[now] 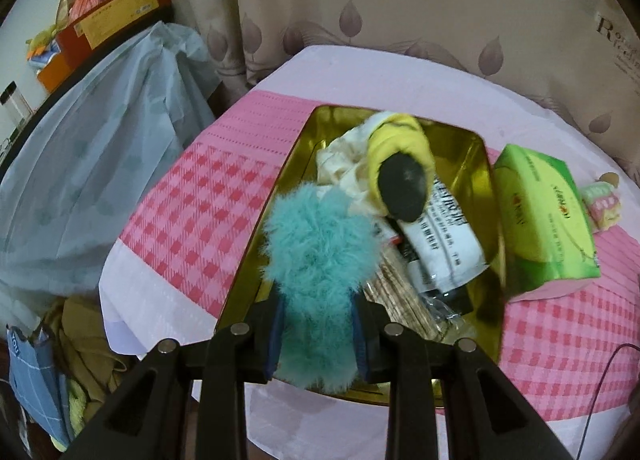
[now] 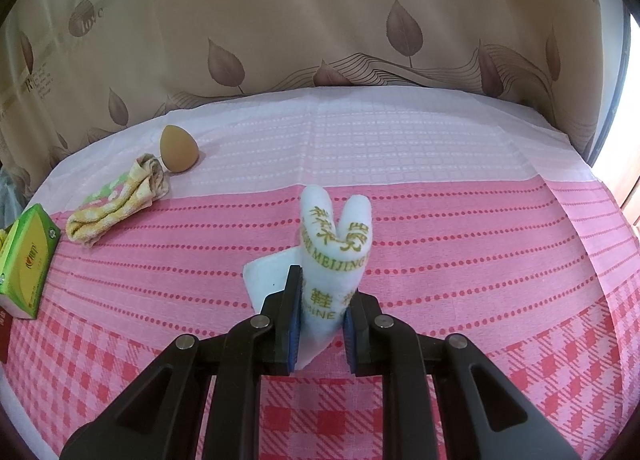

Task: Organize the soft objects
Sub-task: 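Carry the teal scrunchie with the left gripper into the gold tin and release, then carry the hotel cloth with the right gripper into the gold tin and release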

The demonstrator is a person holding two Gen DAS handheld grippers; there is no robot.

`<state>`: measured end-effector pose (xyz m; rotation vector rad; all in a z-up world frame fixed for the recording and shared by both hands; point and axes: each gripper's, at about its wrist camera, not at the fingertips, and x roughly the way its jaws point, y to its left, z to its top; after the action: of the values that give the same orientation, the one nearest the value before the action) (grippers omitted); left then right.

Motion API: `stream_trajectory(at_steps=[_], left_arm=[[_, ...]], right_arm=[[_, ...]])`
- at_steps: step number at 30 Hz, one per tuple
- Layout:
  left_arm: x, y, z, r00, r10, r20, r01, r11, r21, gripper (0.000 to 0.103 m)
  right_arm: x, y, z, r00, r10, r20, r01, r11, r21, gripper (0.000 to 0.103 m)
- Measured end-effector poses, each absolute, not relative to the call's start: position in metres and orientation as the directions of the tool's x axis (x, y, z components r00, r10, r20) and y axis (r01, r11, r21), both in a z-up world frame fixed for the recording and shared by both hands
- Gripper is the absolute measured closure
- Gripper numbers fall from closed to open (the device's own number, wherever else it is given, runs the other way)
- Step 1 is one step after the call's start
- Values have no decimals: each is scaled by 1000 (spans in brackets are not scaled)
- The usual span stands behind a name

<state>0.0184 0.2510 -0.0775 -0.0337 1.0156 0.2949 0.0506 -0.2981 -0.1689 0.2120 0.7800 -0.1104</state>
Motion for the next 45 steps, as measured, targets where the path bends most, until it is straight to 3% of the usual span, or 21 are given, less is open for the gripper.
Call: stream_trajectory(at_steps=[6, 15, 37, 45], left_arm=[[24, 261, -90, 479, 219, -850, -271, 958, 95, 74], [26, 264, -91, 471, 241, -849, -283, 952, 113, 57], [13, 246, -67, 612, 260, -747, -300, 950, 84, 55], [15, 258, -72, 602, 254, -757, -318, 946, 65, 55]], right_arm=[[50, -296, -169, 703, -35, -710, 184, 974, 133, 85], [49, -295, -168, 699, -52, -713, 189, 975, 114, 85], [41, -282, -159, 719, -78, -691, 177, 982, 73, 88], [36, -248, -133, 743, -32, -669, 113, 991, 77, 88]])
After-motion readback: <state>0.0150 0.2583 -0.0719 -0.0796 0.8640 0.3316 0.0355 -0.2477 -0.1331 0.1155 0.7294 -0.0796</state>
